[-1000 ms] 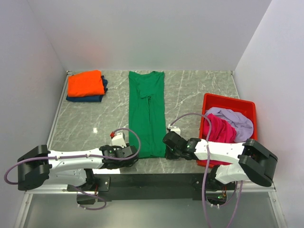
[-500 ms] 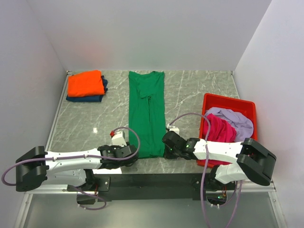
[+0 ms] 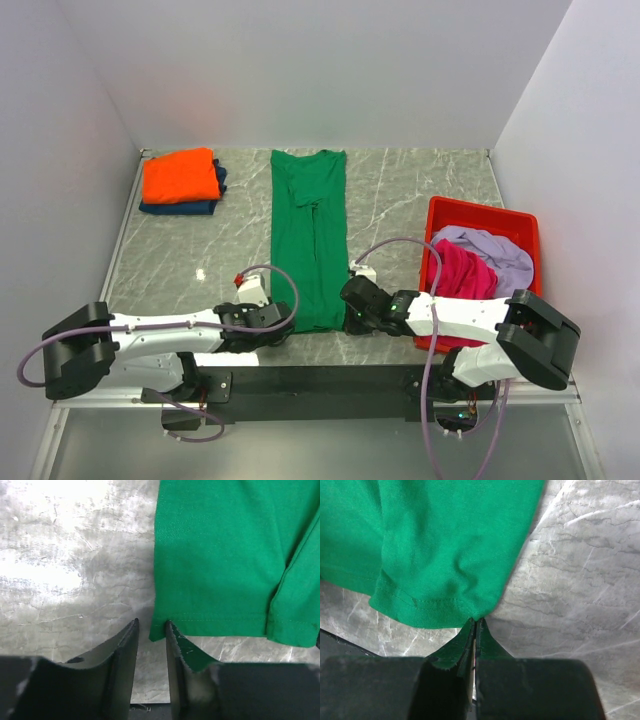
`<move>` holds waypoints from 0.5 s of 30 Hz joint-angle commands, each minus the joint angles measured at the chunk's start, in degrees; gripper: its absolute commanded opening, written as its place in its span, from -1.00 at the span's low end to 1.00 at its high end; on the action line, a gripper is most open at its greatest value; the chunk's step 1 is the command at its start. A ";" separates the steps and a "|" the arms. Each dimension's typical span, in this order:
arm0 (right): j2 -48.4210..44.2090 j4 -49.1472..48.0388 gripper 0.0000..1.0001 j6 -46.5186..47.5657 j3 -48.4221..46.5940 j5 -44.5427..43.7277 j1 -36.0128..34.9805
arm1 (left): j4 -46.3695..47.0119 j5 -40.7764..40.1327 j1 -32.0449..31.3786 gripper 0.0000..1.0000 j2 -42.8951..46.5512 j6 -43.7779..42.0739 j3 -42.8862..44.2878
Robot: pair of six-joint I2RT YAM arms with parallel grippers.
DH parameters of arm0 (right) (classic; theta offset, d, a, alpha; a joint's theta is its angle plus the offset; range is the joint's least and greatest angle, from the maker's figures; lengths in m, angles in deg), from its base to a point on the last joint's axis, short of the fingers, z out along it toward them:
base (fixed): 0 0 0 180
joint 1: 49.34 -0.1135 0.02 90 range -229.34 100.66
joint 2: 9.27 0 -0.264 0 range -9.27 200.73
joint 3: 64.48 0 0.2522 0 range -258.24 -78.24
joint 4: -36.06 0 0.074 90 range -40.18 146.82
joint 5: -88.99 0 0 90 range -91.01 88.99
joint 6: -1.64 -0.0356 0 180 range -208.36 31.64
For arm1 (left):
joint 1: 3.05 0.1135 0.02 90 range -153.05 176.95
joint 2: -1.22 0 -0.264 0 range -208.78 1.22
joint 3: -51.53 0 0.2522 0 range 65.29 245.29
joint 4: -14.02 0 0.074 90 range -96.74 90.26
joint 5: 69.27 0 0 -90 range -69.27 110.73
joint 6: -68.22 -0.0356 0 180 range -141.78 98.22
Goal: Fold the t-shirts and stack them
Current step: Fold the tshirt
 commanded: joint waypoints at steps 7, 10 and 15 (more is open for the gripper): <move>2.65 2.61 -1.00 0.73 0.83 -0.17 -0.71 | -0.59 -0.74 0.20 -0.57 2.50 0.73 -0.73; 3.00 2.61 -1.00 0.82 0.66 -0.26 -0.63 | 1.34 0.23 0.20 -0.60 2.86 0.20 -1.88; 2.65 3.04 -1.00 0.64 0.48 -0.44 -0.63 | 3.28 1.20 0.12 -0.76 1.98 -0.86 -2.58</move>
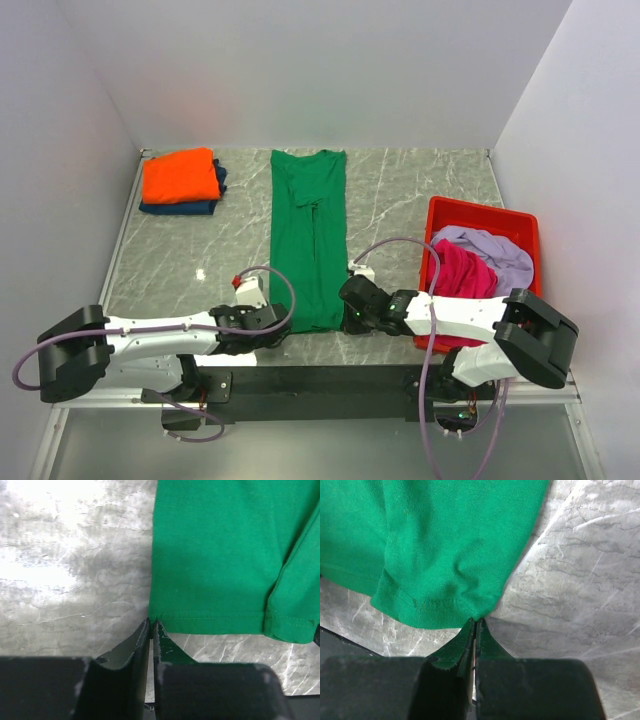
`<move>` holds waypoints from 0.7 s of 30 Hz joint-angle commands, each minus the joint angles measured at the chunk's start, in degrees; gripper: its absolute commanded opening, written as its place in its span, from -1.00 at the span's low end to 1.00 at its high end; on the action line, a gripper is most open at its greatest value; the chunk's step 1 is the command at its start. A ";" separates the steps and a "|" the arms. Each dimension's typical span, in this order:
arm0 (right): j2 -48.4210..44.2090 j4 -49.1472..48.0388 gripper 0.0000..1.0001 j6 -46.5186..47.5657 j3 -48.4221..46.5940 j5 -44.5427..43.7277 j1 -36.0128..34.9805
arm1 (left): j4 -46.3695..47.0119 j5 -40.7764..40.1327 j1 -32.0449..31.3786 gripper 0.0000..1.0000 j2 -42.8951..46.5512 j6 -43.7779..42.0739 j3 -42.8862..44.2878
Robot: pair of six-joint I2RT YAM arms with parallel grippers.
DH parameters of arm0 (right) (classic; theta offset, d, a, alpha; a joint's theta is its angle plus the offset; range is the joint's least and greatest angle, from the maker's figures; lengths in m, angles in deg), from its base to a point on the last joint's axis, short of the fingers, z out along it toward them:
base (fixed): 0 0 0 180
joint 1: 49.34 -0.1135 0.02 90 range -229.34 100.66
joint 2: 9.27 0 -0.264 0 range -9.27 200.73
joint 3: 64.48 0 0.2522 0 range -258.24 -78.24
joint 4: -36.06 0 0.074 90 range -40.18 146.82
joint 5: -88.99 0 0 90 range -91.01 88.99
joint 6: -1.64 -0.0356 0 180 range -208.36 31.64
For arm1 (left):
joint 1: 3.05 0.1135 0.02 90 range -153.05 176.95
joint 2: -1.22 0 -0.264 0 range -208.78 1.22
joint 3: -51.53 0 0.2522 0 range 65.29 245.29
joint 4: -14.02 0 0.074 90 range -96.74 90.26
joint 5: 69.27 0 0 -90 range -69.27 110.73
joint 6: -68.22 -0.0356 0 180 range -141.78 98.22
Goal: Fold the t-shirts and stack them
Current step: Fold the tshirt
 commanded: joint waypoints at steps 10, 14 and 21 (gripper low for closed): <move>-1.78 6.77 -1.00 0.23 0.31 -1.42 -2.03 | 8.34 4.49 -0.19 -0.99 0.23 -3.85 -2.61; -3.45 9.14 -1.00 -0.65 0.22 -1.86 -3.52 | 6.77 5.64 -1.24 -0.99 1.99 -3.06 -3.49; -6.96 13.97 -1.00 -3.99 1.18 -2.13 -7.30 | 5.71 9.06 -6.07 -0.99 6.12 2.38 -6.13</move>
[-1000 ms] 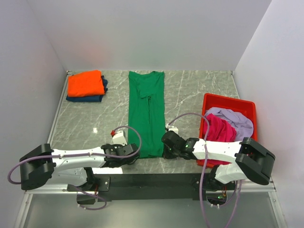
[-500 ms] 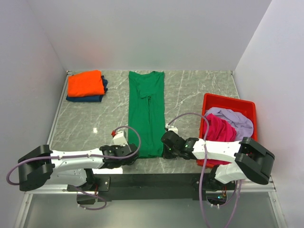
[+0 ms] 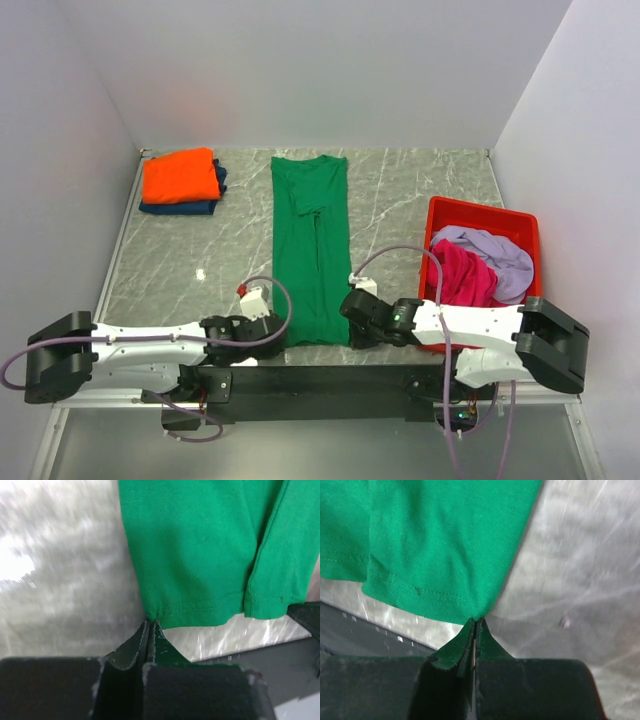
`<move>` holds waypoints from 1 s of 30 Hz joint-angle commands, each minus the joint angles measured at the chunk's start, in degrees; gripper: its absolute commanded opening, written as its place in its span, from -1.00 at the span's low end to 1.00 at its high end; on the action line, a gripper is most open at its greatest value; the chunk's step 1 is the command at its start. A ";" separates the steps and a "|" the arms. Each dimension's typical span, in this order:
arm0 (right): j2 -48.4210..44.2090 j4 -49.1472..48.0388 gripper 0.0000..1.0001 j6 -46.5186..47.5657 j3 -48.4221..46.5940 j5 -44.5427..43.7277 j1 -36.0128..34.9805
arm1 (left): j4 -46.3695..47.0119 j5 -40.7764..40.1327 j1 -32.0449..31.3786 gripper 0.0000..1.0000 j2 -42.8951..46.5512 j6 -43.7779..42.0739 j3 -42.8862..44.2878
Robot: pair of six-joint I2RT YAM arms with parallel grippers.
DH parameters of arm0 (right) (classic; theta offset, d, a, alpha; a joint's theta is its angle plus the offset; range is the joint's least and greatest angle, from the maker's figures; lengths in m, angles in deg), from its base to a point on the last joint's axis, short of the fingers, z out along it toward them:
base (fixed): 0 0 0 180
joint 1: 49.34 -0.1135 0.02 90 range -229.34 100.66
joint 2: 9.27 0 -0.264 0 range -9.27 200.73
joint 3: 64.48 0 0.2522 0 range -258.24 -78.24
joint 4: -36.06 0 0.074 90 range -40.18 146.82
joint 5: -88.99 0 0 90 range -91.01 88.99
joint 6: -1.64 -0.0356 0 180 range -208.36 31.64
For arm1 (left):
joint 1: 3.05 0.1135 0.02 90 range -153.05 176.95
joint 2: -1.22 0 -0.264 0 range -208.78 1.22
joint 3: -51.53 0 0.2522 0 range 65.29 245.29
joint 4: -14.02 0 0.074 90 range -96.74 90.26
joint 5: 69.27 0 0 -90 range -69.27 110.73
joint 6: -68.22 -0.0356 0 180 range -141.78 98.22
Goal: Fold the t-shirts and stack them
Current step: Fold the tshirt
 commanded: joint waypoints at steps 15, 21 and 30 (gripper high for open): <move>-6.58 11.28 -1.00 -2.56 -6.01 -5.07 -4.52 | -1.04 -0.65 -7.25 -0.99 6.90 5.98 2.57; -1.66 11.29 -1.00 0.96 -10.59 -6.92 -2.59 | 5.65 0.84 -1.71 -0.99 2.95 0.88 2.22; 1.51 7.16 -1.00 7.46 -12.61 -5.70 5.74 | 12.76 3.81 12.86 -0.99 0.93 -12.03 4.06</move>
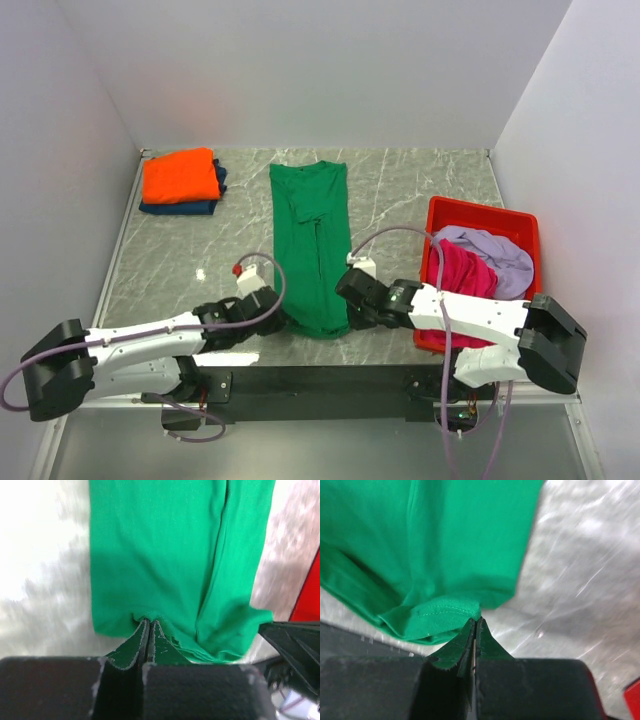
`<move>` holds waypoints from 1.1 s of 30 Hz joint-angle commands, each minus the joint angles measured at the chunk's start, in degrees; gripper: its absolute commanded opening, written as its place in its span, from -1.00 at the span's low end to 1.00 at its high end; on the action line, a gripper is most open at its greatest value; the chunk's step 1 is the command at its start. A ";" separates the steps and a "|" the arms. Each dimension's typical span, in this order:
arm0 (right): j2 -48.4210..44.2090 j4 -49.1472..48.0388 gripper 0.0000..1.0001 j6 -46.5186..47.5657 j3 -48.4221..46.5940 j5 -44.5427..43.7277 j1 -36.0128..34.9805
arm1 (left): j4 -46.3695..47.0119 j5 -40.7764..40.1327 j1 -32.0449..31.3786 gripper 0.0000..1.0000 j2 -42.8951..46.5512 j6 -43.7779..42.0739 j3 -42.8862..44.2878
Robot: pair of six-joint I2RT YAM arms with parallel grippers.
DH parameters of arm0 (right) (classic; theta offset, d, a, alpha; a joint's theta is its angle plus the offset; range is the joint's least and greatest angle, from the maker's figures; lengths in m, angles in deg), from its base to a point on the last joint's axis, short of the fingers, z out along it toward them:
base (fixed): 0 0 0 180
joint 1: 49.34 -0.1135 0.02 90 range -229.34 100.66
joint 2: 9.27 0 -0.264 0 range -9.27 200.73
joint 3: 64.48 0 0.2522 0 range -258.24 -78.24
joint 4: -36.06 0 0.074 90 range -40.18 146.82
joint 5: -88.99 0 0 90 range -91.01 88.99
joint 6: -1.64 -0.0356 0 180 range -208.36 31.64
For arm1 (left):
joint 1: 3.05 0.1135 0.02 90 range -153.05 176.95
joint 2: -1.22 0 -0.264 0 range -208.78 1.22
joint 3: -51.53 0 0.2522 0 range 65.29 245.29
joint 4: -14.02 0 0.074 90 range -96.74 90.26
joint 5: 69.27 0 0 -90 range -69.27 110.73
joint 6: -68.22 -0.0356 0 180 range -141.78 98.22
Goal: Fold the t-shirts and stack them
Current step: Fold the tshirt
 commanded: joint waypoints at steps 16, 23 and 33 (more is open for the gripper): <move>16.30 -6.02 -1.00 18.09 -19.46 2.52 18.34 | 16.70 5.33 19.97 -0.99 -11.62 -21.20 10.16; 24.03 -4.27 -1.00 21.44 -28.26 3.93 23.09 | 22.85 12.71 28.68 -0.99 -19.60 -24.55 13.41; 32.99 -2.42 -1.00 24.43 -37.75 6.21 28.01 | 27.00 18.25 35.09 -0.99 -29.81 -27.28 21.05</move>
